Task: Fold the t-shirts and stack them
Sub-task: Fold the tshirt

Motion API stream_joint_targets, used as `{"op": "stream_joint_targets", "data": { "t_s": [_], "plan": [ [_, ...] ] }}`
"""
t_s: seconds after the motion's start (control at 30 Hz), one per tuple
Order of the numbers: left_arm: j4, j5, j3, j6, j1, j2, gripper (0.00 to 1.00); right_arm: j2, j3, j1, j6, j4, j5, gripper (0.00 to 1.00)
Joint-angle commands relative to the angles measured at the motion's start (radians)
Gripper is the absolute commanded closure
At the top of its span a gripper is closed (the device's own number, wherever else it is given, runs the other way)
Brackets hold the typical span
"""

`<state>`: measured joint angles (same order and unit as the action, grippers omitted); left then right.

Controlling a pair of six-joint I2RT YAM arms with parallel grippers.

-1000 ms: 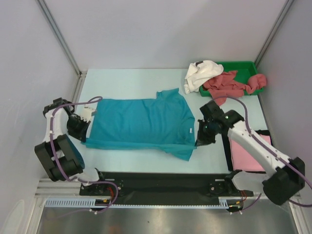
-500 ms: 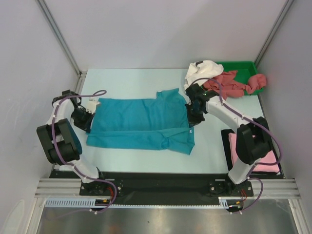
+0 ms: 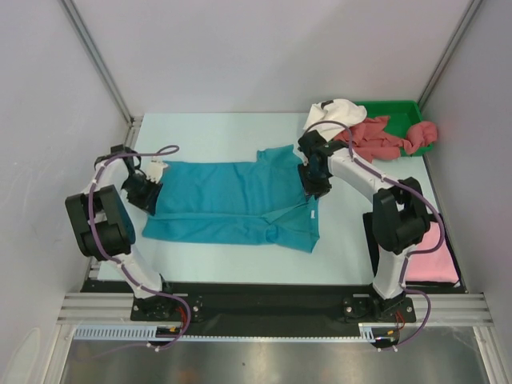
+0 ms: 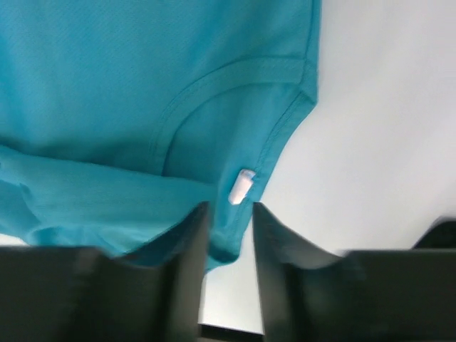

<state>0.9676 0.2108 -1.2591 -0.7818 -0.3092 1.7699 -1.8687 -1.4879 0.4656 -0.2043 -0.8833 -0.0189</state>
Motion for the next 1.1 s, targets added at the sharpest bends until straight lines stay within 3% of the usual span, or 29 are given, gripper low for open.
{"op": "stream_joint_targets", "data": {
  "t_s": [0.0,0.03,0.13,0.23,0.3,0.43,0.7,0.83,1.0,1.03,1.07],
  "plan": [
    [-0.076,-0.008,-0.074,0.090,-0.001,-0.001,0.61,-0.035,-0.074,-0.028,0.003,0.011,-0.029,0.56],
    [-0.079,-0.002,-0.088,0.125,-0.005,-0.003,0.51,-0.033,-0.086,-0.034,-0.021,0.003,-0.035,0.53],
    [-0.070,0.073,-0.117,0.150,-0.044,-0.062,0.50,0.041,-0.048,-0.048,-0.072,-0.003,-0.059,0.52],
    [-0.081,0.099,-0.016,0.080,-0.039,-0.196,0.51,0.185,0.079,-0.053,-0.125,0.007,-0.036,0.51],
    [-0.070,0.101,0.096,0.026,-0.009,-0.257,0.52,0.247,0.202,-0.042,-0.187,0.041,0.060,0.49],
    [-0.136,0.007,0.285,-0.068,0.027,-0.392,0.52,0.362,0.355,0.022,-0.271,0.070,0.137,0.43],
    [-0.161,-0.007,0.421,-0.172,0.059,-0.457,0.46,0.439,0.552,0.067,-0.362,0.159,0.221,0.40],
    [-0.271,-0.062,0.500,-0.201,0.090,-0.440,0.44,0.462,0.623,0.070,-0.411,0.233,0.266,0.41],
    [-0.358,-0.085,0.547,-0.183,0.096,-0.418,0.45,0.433,0.655,0.062,-0.417,0.346,0.301,0.51],
    [-0.380,-0.086,0.553,-0.177,0.094,-0.418,0.48,0.418,0.661,0.061,-0.419,0.356,0.307,0.56],
    [-0.394,-0.088,0.572,-0.177,0.096,-0.424,0.50,0.410,0.667,0.056,-0.417,0.365,0.324,0.70]
  ]
}}
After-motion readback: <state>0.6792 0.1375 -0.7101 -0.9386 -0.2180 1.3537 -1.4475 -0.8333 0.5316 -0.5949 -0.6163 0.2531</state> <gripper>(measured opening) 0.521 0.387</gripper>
